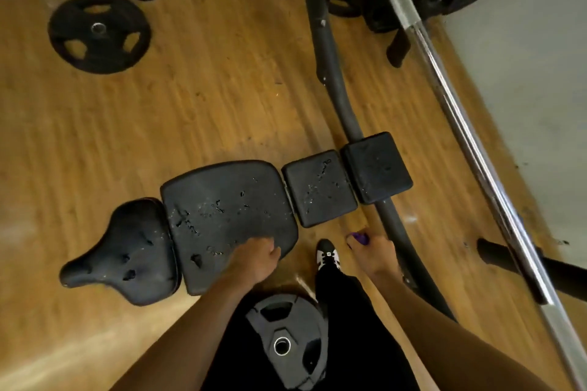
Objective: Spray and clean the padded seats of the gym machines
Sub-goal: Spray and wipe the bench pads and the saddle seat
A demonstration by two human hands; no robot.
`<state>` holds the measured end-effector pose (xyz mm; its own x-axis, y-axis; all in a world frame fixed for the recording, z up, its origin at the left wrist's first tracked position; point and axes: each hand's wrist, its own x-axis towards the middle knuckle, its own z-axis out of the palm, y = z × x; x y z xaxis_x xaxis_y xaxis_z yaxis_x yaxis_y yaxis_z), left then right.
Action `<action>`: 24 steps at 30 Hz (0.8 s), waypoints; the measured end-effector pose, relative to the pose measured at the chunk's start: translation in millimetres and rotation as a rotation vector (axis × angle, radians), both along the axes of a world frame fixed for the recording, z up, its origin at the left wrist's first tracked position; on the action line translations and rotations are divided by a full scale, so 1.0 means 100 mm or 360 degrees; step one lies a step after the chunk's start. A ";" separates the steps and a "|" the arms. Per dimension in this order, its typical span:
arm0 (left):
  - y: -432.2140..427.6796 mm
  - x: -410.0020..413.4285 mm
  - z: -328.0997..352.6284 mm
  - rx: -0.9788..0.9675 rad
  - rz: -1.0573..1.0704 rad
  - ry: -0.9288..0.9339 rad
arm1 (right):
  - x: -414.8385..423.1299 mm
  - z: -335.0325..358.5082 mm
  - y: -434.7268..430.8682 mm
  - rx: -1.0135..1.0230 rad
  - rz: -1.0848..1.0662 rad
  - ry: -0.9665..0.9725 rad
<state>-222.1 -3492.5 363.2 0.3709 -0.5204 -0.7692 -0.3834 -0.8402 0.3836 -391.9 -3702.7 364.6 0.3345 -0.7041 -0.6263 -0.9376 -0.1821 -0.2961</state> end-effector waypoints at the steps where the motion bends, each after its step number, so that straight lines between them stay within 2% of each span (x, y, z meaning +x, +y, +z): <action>1: -0.16 -0.06 -0.11 -0.0029 0.0008 -0.0033 | 0.00 -0.17 -0.10 0.0003 -0.0021 -0.0022; 5: -0.77 -0.27 -0.57 -0.0258 -0.0054 -0.0245 | -0.09 -0.74 -0.41 -0.0130 -0.0091 -0.0180; 10: -1.42 -0.36 -1.32 -0.0554 -0.0354 -0.0439 | -0.16 -1.36 -0.77 -0.0417 -0.0158 -0.0463; 15: -2.18 -0.25 -2.24 -0.1159 -0.1068 -0.0780 | -0.28 -2.17 -1.28 -0.0734 -0.0292 -0.0739; 19: -2.70 -0.18 -2.79 -0.1347 -0.1441 -0.0960 | -0.42 -2.75 -1.65 -0.1179 -0.0044 -0.0883; 24: -3.13 -0.08 -3.27 -0.1498 -0.1468 -0.1241 | -0.39 -3.38 -1.96 -0.1551 -0.0298 -0.1261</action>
<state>-229.6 -3805.6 36.2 -0.2024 -0.9610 0.1884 -0.9714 0.2215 0.0859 -431.2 -3898.8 26.7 0.2246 -0.8357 0.5012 -0.6006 -0.5237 -0.6042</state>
